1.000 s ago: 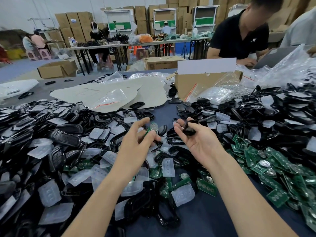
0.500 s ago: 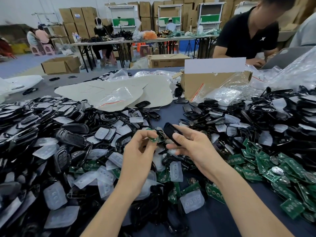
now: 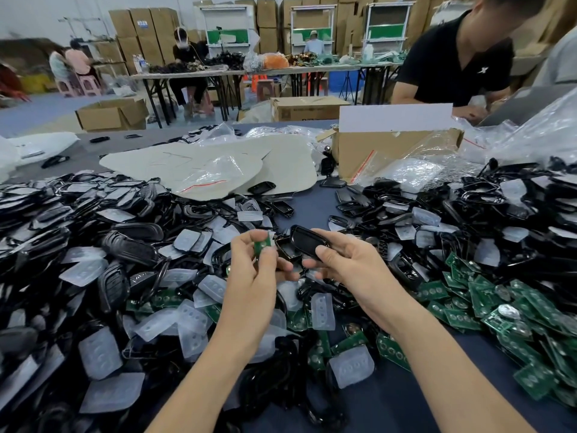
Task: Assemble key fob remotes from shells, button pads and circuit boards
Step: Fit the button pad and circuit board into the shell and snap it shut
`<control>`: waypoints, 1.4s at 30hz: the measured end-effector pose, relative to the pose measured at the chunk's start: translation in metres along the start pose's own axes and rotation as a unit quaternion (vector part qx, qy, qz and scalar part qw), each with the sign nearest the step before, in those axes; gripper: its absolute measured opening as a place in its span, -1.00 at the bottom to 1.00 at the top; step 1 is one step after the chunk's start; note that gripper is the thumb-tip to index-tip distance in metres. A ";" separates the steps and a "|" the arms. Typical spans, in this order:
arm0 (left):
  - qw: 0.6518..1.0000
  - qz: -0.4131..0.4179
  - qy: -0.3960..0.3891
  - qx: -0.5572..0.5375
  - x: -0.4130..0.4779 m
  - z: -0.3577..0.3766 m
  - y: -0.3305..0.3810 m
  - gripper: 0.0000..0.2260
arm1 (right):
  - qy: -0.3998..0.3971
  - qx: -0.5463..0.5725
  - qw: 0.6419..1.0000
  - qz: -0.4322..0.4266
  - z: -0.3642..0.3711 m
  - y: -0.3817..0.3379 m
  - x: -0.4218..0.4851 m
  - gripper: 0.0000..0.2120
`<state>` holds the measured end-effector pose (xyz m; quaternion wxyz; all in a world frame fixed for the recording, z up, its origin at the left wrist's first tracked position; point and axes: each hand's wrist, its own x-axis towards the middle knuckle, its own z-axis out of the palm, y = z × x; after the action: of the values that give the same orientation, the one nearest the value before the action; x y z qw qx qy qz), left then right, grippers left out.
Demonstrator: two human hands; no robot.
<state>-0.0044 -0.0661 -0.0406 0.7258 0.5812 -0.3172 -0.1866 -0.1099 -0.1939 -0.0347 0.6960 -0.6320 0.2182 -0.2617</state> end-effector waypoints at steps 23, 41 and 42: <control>0.983 0.061 0.048 0.164 0.001 0.000 0.000 -0.77 | -0.045 -0.075 0.995 -0.048 0.007 0.001 -0.002 -0.69; 0.983 0.078 0.057 0.153 0.001 -0.001 0.000 -0.79 | -0.039 -0.100 0.992 -0.069 0.009 0.002 -0.003 -0.66; 0.983 0.081 0.057 0.154 0.001 -0.001 0.001 -0.79 | -0.038 -0.100 0.992 -0.070 0.009 0.002 -0.003 -0.66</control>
<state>-0.0035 -0.0660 -0.0399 0.6574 0.6680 -0.3461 -0.0424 -0.1058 -0.1850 -0.0360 0.6171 -0.7217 0.1722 -0.2622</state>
